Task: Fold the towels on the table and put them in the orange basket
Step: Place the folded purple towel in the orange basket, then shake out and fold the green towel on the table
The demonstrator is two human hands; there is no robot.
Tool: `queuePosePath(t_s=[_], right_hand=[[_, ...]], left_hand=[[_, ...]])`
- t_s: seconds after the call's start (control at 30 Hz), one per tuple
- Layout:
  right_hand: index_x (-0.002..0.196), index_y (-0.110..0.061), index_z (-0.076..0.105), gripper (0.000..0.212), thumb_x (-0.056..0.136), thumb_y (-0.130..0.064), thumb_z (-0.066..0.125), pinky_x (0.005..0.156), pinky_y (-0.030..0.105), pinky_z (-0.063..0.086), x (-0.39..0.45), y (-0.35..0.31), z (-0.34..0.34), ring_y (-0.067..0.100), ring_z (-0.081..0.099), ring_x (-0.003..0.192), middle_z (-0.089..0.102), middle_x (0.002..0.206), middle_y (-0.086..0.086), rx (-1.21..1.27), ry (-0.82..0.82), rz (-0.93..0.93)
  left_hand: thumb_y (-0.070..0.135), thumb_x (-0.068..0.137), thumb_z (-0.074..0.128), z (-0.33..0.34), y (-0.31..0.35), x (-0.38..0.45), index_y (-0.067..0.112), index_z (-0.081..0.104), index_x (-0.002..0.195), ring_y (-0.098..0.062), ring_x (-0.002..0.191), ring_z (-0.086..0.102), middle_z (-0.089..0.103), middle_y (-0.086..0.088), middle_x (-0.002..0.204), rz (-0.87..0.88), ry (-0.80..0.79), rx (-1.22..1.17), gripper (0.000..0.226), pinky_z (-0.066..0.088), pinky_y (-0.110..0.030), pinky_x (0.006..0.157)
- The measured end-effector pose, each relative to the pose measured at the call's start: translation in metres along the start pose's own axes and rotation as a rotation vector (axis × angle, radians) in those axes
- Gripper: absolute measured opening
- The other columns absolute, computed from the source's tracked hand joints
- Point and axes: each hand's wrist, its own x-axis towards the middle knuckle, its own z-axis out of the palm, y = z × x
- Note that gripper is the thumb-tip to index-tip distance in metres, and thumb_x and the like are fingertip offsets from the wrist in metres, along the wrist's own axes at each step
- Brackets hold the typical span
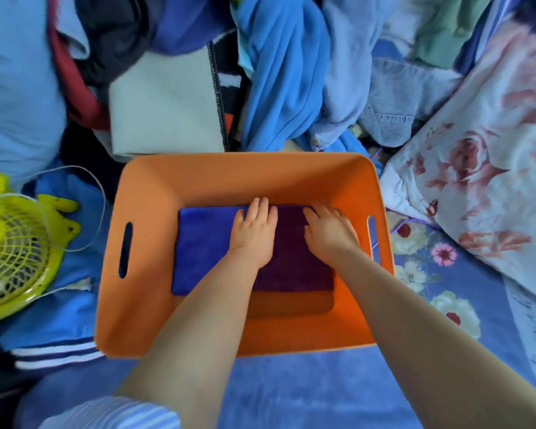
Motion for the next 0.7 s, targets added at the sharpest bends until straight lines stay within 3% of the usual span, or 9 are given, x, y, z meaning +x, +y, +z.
queuePosePath(t_s=[0.13, 0.23, 0.37, 0.53, 0.7], right_hand=[[0.132, -0.010, 0.043, 0.040, 0.094, -0.015, 0.035, 0.110, 0.035, 0.021, -0.033, -0.012, -0.076, 0.022, 0.025, 0.138, 0.038, 0.145, 0.007, -0.027, 0.135, -0.112], [0.123, -0.007, 0.051, 0.035, 0.090, -0.011, 0.039, 0.099, 0.034, 0.030, -0.062, -0.021, -0.136, 0.024, 0.041, 0.126, 0.053, 0.129, 0.009, -0.024, 0.309, -0.171], [0.110, -0.003, 0.057, 0.029, 0.086, -0.006, 0.041, 0.084, 0.034, 0.034, -0.126, -0.035, -0.216, 0.029, 0.048, 0.112, 0.061, 0.115, 0.012, 0.001, 0.460, -0.207], [0.116, -0.003, 0.055, 0.032, 0.089, -0.007, 0.038, 0.089, 0.038, 0.042, -0.213, -0.044, -0.281, 0.032, 0.049, 0.112, 0.059, 0.119, 0.013, -0.098, 0.540, -0.240], [0.113, -0.004, 0.056, 0.030, 0.090, -0.010, 0.037, 0.076, 0.036, 0.043, -0.318, -0.041, -0.327, 0.033, 0.052, 0.105, 0.059, 0.112, 0.015, -0.199, 0.656, -0.125]], left_hand=[[0.010, 0.089, 0.046, -0.079, 0.007, -0.035, 0.007, 0.032, 0.136, -0.025, 0.142, 0.013, 0.020, -0.012, 0.151, 0.000, 0.130, 0.084, 0.049, 0.025, -0.041, 0.109], [0.008, 0.087, 0.045, -0.146, 0.015, -0.066, 0.006, 0.045, 0.124, -0.027, 0.130, 0.032, 0.040, -0.011, 0.134, -0.022, 0.232, 0.138, 0.036, 0.034, -0.039, 0.100], [0.006, 0.088, 0.044, -0.227, 0.037, -0.131, 0.006, 0.048, 0.120, -0.028, 0.120, 0.042, 0.049, -0.011, 0.124, -0.029, 0.353, 0.203, 0.033, 0.037, -0.038, 0.094], [0.007, 0.090, 0.041, -0.285, 0.069, -0.212, 0.007, 0.047, 0.123, -0.029, 0.120, 0.043, 0.048, -0.011, 0.127, 0.038, 0.446, 0.348, 0.033, 0.036, -0.038, 0.095], [0.012, 0.091, 0.041, -0.318, 0.102, -0.292, 0.010, 0.049, 0.123, -0.028, 0.123, 0.042, 0.050, -0.011, 0.129, 0.087, 0.534, 0.391, 0.033, 0.032, -0.038, 0.100]])
